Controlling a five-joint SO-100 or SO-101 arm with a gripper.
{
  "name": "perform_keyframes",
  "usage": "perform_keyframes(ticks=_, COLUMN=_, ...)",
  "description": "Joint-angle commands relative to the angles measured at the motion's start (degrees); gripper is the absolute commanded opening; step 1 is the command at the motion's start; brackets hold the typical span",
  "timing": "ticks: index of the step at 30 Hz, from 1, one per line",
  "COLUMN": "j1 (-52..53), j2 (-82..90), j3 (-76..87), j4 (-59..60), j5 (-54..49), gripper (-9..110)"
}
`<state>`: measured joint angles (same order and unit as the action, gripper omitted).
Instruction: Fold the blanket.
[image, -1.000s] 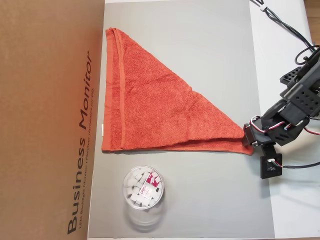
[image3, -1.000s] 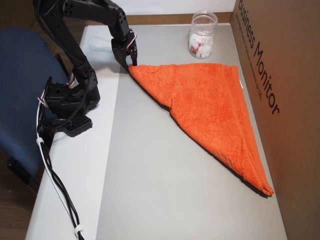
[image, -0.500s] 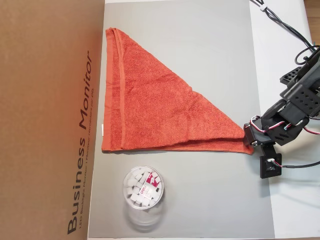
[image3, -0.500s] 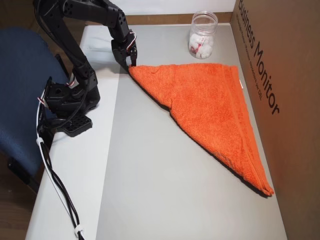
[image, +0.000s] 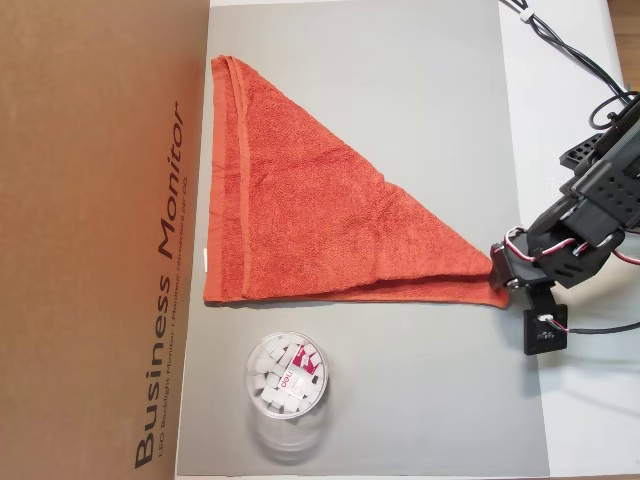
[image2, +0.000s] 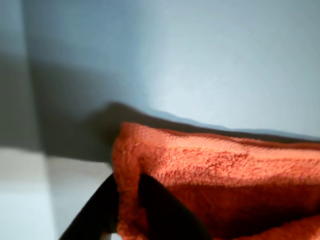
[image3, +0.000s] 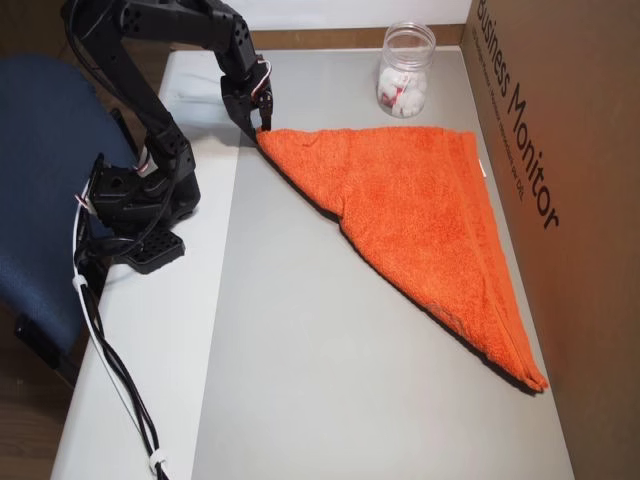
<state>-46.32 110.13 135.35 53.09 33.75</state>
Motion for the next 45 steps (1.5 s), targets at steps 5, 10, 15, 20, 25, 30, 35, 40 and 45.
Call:
perform_keyframes(ticks=5, j1=-3.69, j2=4.75, j3=-1.23, j4=8.44, j5=7.38, gripper=0)
perform_keyframes(ticks=10, j1=-6.86, j2=7.73, j3=-0.35, j4=9.05, j5=10.28, gripper=0)
perform_keyframes(ticks=15, j1=-9.05, j2=9.4, j3=-1.23, j4=8.96, j5=16.08, gripper=0)
perform_keyframes(ticks=20, j1=-11.16, j2=12.74, j3=-1.23, j4=9.05, j5=22.59, gripper=0)
perform_keyframes(ticks=25, j1=-14.59, j2=15.91, j3=-1.32, j4=9.05, j5=30.23, gripper=0)
perform_keyframes(ticks=30, j1=-17.14, j2=19.25, j3=-1.32, j4=9.05, j5=35.6, gripper=0)
perform_keyframes(ticks=35, j1=-16.61, j2=23.82, j3=-1.93, j4=9.14, j5=42.71, gripper=0)
perform_keyframes(ticks=40, j1=-15.29, j2=28.48, j3=-1.93, j4=9.14, j5=46.23, gripper=0)
perform_keyframes(ticks=45, j1=-12.83, j2=32.26, j3=-1.93, j4=9.14, j5=46.76, gripper=0)
